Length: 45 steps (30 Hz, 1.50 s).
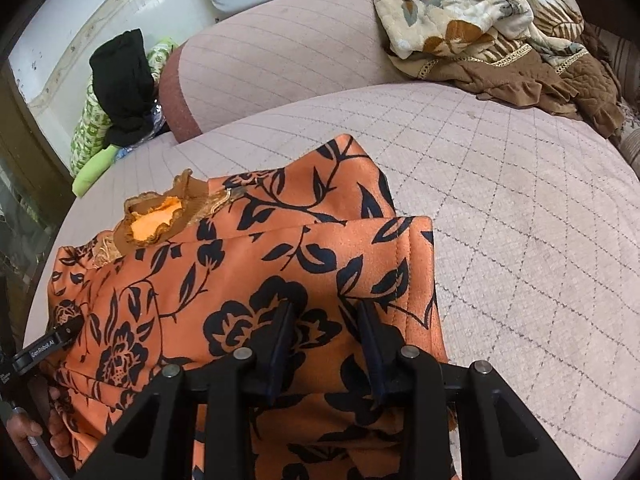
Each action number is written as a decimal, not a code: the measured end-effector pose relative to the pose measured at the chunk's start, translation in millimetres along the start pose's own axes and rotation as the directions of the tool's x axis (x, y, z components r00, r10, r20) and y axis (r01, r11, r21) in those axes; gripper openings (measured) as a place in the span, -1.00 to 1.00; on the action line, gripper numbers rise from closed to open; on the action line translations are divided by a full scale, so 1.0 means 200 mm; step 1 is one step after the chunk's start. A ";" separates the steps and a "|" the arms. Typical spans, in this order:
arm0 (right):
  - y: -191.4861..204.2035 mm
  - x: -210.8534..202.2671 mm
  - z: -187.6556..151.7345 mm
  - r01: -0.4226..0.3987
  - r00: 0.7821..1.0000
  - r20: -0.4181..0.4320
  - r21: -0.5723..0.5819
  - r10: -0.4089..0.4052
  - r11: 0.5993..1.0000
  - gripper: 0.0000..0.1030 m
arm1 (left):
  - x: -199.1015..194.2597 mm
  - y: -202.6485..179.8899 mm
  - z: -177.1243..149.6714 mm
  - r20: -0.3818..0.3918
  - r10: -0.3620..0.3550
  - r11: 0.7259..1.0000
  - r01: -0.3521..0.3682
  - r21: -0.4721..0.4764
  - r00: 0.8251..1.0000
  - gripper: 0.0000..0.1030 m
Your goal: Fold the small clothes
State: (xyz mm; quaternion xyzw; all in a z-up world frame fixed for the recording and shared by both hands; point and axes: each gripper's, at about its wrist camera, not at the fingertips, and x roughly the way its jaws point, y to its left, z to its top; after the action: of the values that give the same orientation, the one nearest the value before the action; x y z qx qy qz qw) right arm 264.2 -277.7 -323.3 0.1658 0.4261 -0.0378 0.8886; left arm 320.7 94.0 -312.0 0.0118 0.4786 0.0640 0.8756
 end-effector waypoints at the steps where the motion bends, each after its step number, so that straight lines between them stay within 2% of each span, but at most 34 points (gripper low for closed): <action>1: 0.01 -0.02 0.00 0.000 1.000 0.009 -0.001 0.000 1.000 -0.29 | -0.02 -0.02 0.00 0.014 0.025 0.999 -0.025 0.024 1.000 1.00; 3: 0.02 -0.06 0.02 -0.015 0.999 0.038 -0.003 0.015 1.000 -0.29 | -0.07 -0.05 0.00 0.069 0.077 0.995 -0.081 0.065 0.995 1.00; 5: 0.02 -0.12 0.03 -0.034 0.995 0.092 -0.002 0.034 0.999 -0.29 | -0.10 -0.08 -0.01 0.105 0.077 0.992 -0.086 0.087 0.992 1.00; 7: 0.03 -0.10 0.03 -0.028 0.997 0.076 -0.018 0.029 0.999 -0.29 | -0.07 -0.10 -0.02 0.080 0.065 0.991 -0.074 0.111 0.995 1.00; 9: 0.02 0.01 0.01 -0.011 0.999 -0.031 -0.015 0.011 1.000 -0.29 | -0.04 -0.12 -0.03 0.079 0.069 0.991 -0.078 0.113 0.994 1.00; 11: 0.04 0.02 -0.01 0.005 1.000 -0.002 -0.035 -0.005 0.999 -0.27 | -0.05 -0.12 -0.03 0.088 0.075 0.989 -0.086 0.117 0.993 1.00; 20: 0.04 0.02 -0.01 0.010 1.000 -0.008 -0.049 -0.011 0.999 -0.25 | -0.06 -0.14 -0.05 0.090 0.073 0.990 -0.083 0.113 0.993 1.00; 25: 0.05 0.02 -0.01 0.015 1.000 -0.006 -0.056 -0.015 0.998 -0.23 | -0.04 -0.10 -0.04 0.075 0.045 0.994 -0.052 0.093 0.996 1.00; 29: 0.06 0.02 -0.02 0.014 1.000 -0.004 -0.072 -0.015 0.997 -0.11 | -0.02 -0.07 -0.03 0.063 0.019 0.997 -0.024 0.073 0.998 1.00; 33: 0.09 0.02 -0.02 0.017 1.000 -0.004 -0.101 -0.017 0.995 0.02 | -0.02 -0.08 -0.03 0.067 0.022 0.997 -0.027 0.077 0.998 1.00; 45: 0.12 0.03 -0.02 0.060 0.998 0.004 -0.143 -0.060 0.988 0.07 | -0.02 -0.08 -0.03 0.067 0.022 0.997 -0.027 0.076 0.997 1.00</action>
State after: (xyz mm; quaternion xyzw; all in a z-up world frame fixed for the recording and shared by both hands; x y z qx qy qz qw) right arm 269.6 -253.9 -324.6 0.0887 0.4324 -0.0338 0.8967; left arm 314.6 76.9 -313.5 0.0536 0.4512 0.0557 0.8891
